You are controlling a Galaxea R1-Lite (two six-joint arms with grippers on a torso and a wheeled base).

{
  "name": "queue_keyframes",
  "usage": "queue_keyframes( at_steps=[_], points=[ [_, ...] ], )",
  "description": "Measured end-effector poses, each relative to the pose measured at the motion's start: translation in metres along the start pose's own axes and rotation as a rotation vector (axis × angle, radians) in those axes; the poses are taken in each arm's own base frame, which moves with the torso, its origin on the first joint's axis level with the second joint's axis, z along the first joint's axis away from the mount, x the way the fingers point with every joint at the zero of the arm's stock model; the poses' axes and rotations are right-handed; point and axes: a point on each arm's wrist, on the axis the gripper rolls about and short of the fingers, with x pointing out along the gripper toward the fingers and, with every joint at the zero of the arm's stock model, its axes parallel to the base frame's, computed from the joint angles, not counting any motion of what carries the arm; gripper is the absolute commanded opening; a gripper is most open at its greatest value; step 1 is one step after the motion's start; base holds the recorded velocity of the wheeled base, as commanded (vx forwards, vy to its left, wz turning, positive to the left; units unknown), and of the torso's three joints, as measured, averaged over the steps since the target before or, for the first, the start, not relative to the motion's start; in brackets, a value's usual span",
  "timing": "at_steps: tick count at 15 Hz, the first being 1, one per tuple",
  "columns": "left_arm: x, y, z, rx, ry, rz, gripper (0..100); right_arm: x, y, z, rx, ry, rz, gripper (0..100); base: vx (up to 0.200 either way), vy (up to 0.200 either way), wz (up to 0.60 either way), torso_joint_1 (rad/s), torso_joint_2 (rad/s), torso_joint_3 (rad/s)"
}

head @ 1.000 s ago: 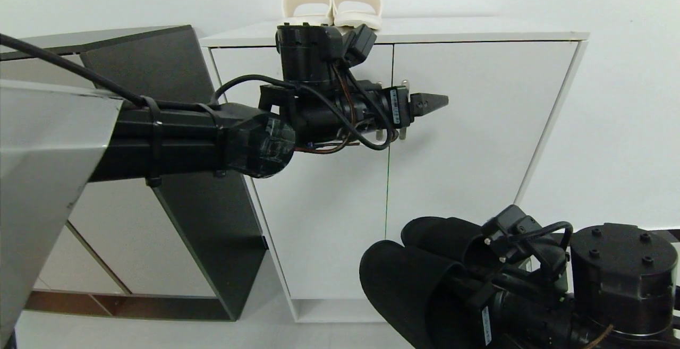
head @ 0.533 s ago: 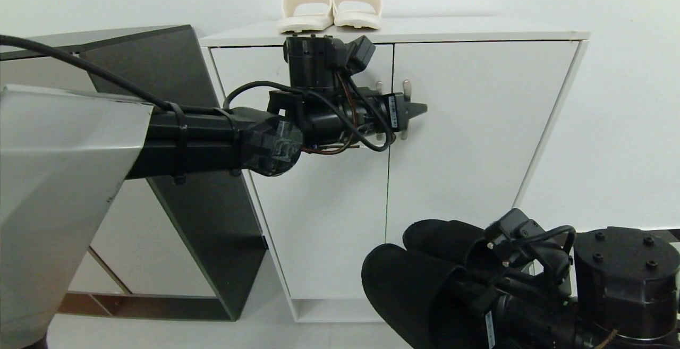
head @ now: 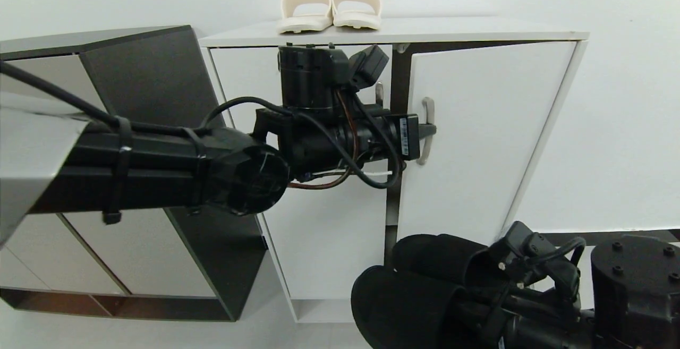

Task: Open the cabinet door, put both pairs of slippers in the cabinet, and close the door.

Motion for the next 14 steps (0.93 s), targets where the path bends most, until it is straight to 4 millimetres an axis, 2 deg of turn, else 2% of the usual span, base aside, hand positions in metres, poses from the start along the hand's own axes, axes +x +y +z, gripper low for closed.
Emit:
queue_keyframes(
  at_steps=[3,5,8,11,14],
  points=[
    [-0.027,-0.023,-0.013,0.003,0.012,-0.020,0,-0.007,0.005,-0.001,-0.008,0.007,0.037,0,0.000,0.000,0.00,0.000,0.00,0.000],
    [-0.044,-0.036,-0.014,0.006,0.008,-0.015,0,-0.009,0.007,-0.003,-0.013,0.014,0.048,0,0.000,0.000,0.00,0.000,0.00,0.000],
    [-0.056,-0.033,-0.008,0.010,-0.013,-0.001,0,-0.010,0.010,-0.008,-0.022,0.061,0.058,0,0.000,0.000,0.00,0.000,0.00,0.000],
    [-0.048,-0.017,0.005,0.015,-0.056,0.034,0,-0.009,0.011,-0.008,-0.024,0.060,0.061,0,0.000,0.000,0.00,0.000,0.00,0.000],
    [-0.026,-0.003,0.012,0.013,-0.085,0.050,0,-0.009,0.011,-0.009,-0.024,0.065,0.062,0,0.000,0.000,0.00,0.000,0.00,0.000]
  ],
)
